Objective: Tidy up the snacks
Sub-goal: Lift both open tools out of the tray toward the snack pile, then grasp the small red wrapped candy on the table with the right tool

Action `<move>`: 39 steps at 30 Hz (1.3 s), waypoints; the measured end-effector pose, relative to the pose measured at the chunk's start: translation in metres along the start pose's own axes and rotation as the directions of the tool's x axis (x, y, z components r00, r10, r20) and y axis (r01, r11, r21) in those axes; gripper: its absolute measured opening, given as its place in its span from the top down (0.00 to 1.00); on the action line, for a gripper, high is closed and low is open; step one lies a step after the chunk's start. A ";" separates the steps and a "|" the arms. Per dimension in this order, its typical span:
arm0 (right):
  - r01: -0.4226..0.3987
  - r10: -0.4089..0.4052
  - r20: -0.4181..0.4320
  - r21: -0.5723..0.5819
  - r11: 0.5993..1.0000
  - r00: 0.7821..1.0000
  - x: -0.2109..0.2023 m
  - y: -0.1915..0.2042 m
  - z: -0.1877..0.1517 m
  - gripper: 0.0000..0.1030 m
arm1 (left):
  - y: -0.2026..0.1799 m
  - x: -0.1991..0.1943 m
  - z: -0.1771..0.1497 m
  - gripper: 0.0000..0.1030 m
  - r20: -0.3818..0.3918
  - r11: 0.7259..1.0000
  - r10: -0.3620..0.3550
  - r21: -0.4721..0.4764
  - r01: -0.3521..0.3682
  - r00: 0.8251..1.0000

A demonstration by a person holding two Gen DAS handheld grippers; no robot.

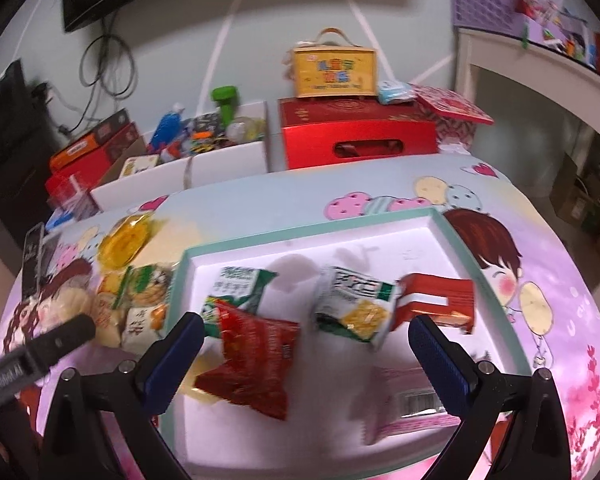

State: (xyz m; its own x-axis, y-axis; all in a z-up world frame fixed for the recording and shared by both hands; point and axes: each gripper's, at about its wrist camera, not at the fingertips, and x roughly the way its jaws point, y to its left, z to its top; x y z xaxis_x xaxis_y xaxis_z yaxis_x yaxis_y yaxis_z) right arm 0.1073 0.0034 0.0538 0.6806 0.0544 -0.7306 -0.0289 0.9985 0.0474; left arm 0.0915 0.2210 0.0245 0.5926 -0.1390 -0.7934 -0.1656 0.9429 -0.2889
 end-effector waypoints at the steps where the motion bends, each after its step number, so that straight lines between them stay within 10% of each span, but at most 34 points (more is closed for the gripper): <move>1: -0.005 0.005 -0.001 -0.012 1.000 1.000 0.000 0.005 -0.001 0.00 | 0.006 -0.002 0.001 0.00 0.003 1.000 0.011 -0.011 -0.011 1.000; 16: -0.174 0.167 -0.054 -0.188 0.967 0.985 0.000 0.083 -0.025 0.01 | 0.077 -0.019 0.000 0.00 -0.048 0.979 0.177 -0.095 -0.181 0.983; 39: -0.271 0.234 -0.180 -0.218 0.938 0.955 0.017 0.111 -0.050 0.31 | 0.079 -0.007 -0.027 0.01 -0.188 0.968 0.244 -0.018 -0.252 0.951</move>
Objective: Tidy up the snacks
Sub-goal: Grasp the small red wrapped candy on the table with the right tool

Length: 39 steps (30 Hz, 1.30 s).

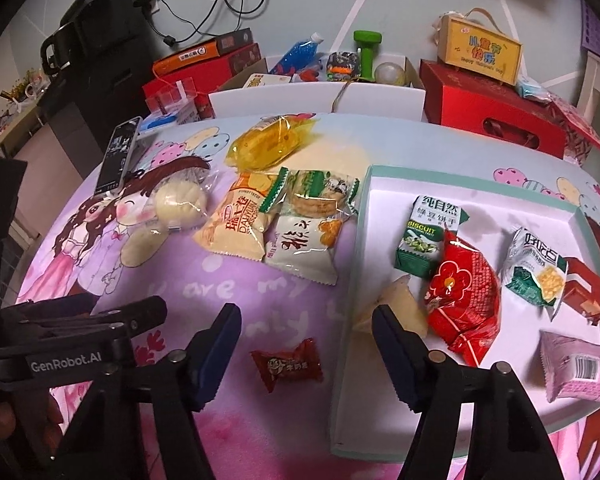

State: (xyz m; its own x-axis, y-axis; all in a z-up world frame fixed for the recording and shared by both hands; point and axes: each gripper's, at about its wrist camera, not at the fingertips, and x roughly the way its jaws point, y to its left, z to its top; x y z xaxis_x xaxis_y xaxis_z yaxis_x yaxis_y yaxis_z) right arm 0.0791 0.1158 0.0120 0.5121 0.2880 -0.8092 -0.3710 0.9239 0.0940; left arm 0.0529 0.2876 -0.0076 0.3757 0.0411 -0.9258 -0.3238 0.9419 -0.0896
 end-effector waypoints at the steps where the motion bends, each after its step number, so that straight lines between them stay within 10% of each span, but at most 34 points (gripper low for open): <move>1: 0.002 -0.002 0.000 0.000 1.000 1.000 0.000 0.000 0.000 0.31 | -0.001 -0.001 0.000 0.00 0.003 1.000 0.011 0.007 -0.011 1.000; 39: -0.042 0.031 -0.129 -0.088 0.995 0.991 0.025 0.025 -0.016 0.54 | 0.005 0.002 0.006 0.00 -0.012 1.000 0.022 0.008 -0.022 1.000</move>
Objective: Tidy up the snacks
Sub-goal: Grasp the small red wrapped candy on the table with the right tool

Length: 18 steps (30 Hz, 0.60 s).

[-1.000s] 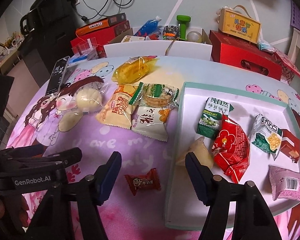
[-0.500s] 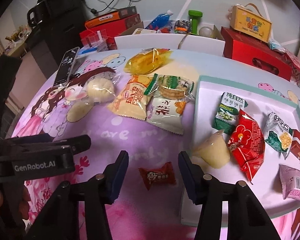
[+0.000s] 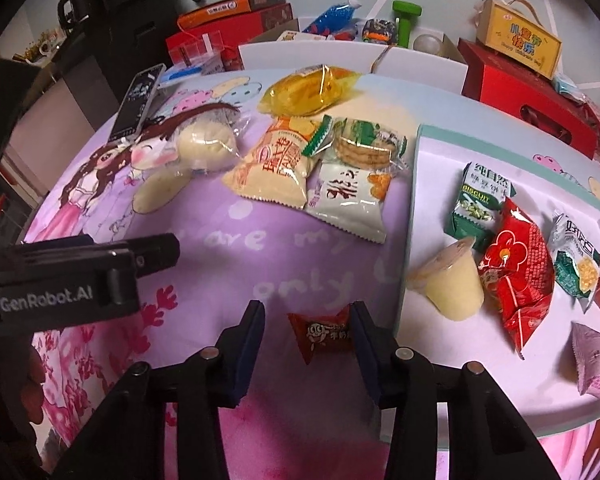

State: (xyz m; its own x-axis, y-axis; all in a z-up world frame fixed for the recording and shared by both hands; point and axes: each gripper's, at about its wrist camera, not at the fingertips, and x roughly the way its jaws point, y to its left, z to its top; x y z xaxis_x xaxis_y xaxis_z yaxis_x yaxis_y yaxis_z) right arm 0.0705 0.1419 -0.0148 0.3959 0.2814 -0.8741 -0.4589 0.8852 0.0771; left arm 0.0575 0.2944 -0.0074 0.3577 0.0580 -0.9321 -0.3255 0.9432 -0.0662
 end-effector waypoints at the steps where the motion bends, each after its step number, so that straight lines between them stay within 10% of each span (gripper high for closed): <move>1: 0.001 -0.001 -0.002 -0.002 1.000 1.000 0.000 0.000 -0.001 0.54 | 0.000 0.000 0.000 0.00 0.000 1.000 0.000 0.000 0.000 1.000; 18: 0.030 -0.032 -0.049 -0.039 0.999 0.998 0.010 0.006 -0.003 0.69 | 0.001 0.002 0.001 0.00 -0.004 1.000 0.017 0.001 -0.017 1.000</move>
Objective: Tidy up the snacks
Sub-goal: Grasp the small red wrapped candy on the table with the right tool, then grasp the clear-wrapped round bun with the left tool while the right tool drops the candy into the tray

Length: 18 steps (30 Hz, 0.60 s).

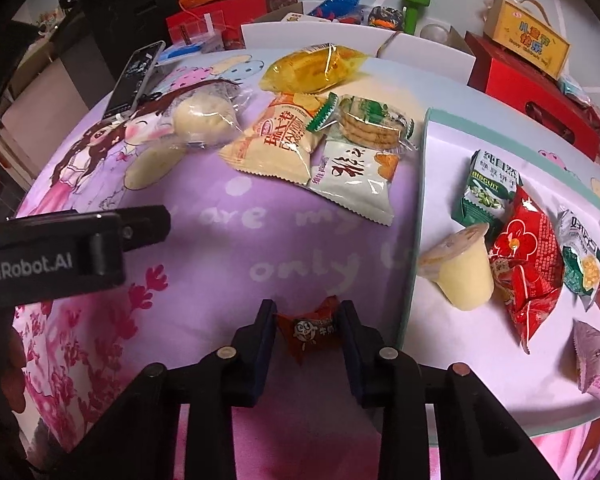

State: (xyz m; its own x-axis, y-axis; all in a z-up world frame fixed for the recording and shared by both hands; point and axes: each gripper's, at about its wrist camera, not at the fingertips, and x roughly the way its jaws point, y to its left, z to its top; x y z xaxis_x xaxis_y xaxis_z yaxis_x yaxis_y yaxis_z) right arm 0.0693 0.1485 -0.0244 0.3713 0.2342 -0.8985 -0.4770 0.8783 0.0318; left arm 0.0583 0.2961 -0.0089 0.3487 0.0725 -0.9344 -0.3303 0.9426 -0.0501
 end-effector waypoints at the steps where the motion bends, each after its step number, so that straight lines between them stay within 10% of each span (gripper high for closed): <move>1: 0.002 -0.002 0.000 -0.004 1.000 1.000 0.000 0.000 0.000 0.69 | 0.000 0.000 0.000 0.00 0.000 1.000 0.000 0.001 0.000 1.000; 18: 0.008 -0.014 0.098 0.061 0.998 0.995 -0.022 -0.015 0.015 0.72 | 0.005 0.006 0.005 0.01 -0.004 1.000 0.024 -0.005 -0.024 1.000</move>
State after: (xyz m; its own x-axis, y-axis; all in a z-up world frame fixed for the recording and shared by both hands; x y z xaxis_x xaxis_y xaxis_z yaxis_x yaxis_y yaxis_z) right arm 0.0803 0.1368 0.0020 0.4539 0.2616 -0.8518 -0.4243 0.9041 0.0516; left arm 0.0631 0.3030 -0.0134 0.3368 0.0941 -0.9369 -0.3431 0.9389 -0.0290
